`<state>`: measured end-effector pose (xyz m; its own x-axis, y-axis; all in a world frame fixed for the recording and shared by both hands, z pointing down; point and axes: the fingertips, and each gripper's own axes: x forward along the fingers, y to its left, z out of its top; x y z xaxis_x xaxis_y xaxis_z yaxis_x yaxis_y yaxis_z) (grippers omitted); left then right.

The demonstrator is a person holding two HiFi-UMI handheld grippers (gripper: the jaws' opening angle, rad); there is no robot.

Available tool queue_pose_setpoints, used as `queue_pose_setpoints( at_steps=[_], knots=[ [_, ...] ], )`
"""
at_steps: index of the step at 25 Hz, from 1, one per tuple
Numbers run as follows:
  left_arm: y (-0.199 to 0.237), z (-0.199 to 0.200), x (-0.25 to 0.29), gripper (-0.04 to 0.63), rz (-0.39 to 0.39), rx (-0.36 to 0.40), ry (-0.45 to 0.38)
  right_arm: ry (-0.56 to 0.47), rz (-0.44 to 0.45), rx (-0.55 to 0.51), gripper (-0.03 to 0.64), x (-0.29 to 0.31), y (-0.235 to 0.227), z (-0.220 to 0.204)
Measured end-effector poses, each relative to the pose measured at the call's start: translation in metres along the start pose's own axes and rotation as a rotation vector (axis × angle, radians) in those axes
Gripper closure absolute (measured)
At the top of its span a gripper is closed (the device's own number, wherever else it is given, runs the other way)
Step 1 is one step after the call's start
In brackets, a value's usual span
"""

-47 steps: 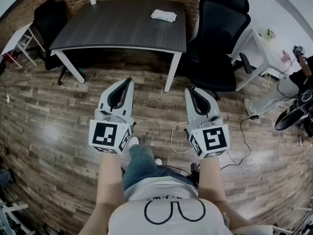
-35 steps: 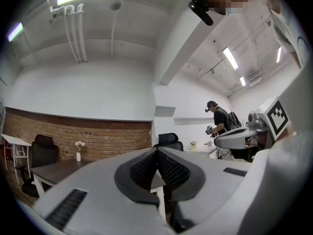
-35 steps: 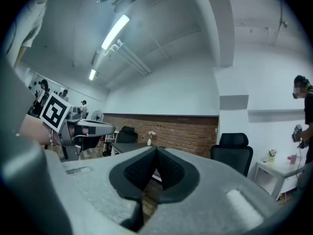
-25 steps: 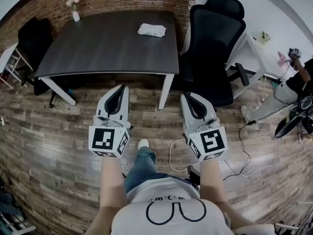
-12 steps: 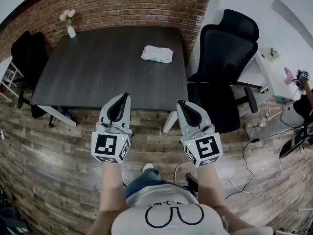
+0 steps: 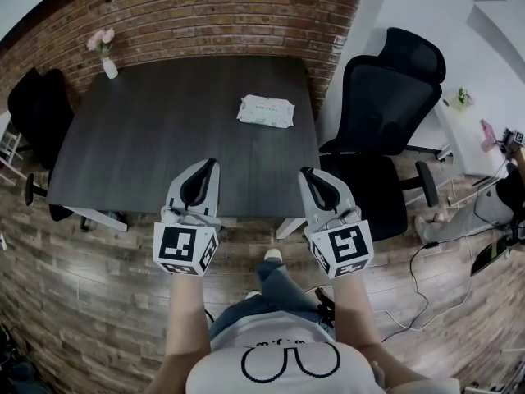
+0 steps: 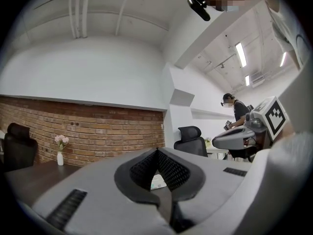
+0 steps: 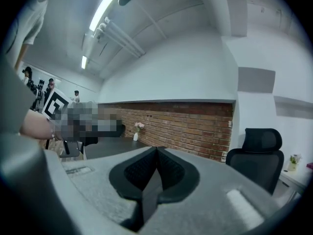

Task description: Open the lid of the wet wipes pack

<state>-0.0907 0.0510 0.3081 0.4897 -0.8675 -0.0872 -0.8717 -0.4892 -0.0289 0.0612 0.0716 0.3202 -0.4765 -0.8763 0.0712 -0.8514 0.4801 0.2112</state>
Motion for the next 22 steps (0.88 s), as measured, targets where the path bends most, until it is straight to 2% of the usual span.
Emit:
queue_pose_setpoints(
  at_steps=[7,22],
  knots=[
    [0.033,-0.015,0.055,0.597,0.023,-0.008,0.012,0.0,0.01,-0.01,0.618,0.059,-0.035,-0.01],
    [0.101,-0.051,0.222,0.597,0.048,-0.019,0.085,0.033,0.041,0.015,0.618,0.213,-0.134,-0.041]
  ],
)
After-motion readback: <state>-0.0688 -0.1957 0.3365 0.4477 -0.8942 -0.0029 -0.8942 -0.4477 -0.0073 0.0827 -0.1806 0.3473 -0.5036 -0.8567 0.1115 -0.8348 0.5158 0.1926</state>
